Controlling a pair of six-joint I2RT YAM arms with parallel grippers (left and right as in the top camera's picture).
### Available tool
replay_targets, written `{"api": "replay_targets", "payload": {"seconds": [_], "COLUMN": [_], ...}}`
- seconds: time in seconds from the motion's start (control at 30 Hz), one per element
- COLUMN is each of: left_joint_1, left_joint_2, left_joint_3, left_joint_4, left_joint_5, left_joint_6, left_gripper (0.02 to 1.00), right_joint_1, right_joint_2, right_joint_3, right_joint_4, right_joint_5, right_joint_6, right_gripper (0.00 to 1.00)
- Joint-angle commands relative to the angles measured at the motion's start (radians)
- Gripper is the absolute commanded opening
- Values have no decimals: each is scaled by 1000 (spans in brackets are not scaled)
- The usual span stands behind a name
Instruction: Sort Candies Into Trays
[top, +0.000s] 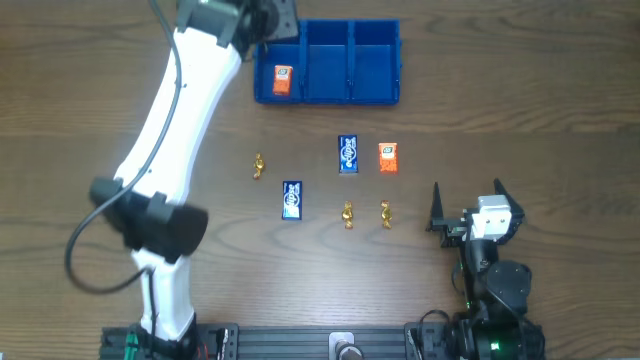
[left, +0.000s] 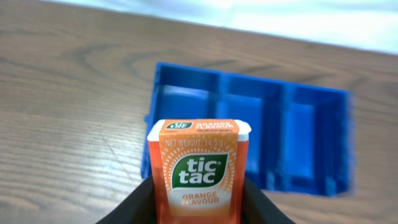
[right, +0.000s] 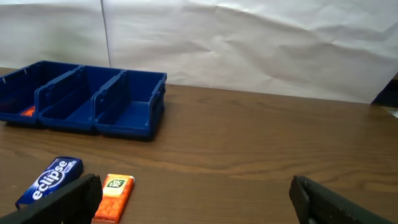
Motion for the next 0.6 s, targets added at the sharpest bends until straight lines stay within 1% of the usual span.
{"api": "replay_targets", "payload": {"seconds": [0.03, 0.2, 0.47, 0.5, 0.57, 0.6], "left_joint_1": [16, 18, 32, 32, 32, 33], "left_joint_2": [238, 299, 305, 305, 305, 305], "left_joint_3": [165, 197, 197, 197, 197, 197], "left_joint_4": [-98, -101, -97, -97, -97, -97], "left_joint_5": [37, 37, 38, 38, 37, 37], "left_joint_6": [51, 51, 57, 60, 60, 59], "left_gripper": [316, 316, 340, 354, 428, 511], "right_joint_1": [2, 2, 2, 2, 2, 2], "right_joint_2": [-7, -7, -7, -7, -7, -7], "right_joint_3": [-3, -3, -3, -3, -3, -3], "right_joint_4": [-3, -3, -3, -3, -3, -3], "right_joint_5": [-5, -5, -5, -5, -5, -5], "right_joint_6": [-12, -12, -12, -12, -12, -12], "right_gripper": [998, 998, 998, 998, 998, 998]}}
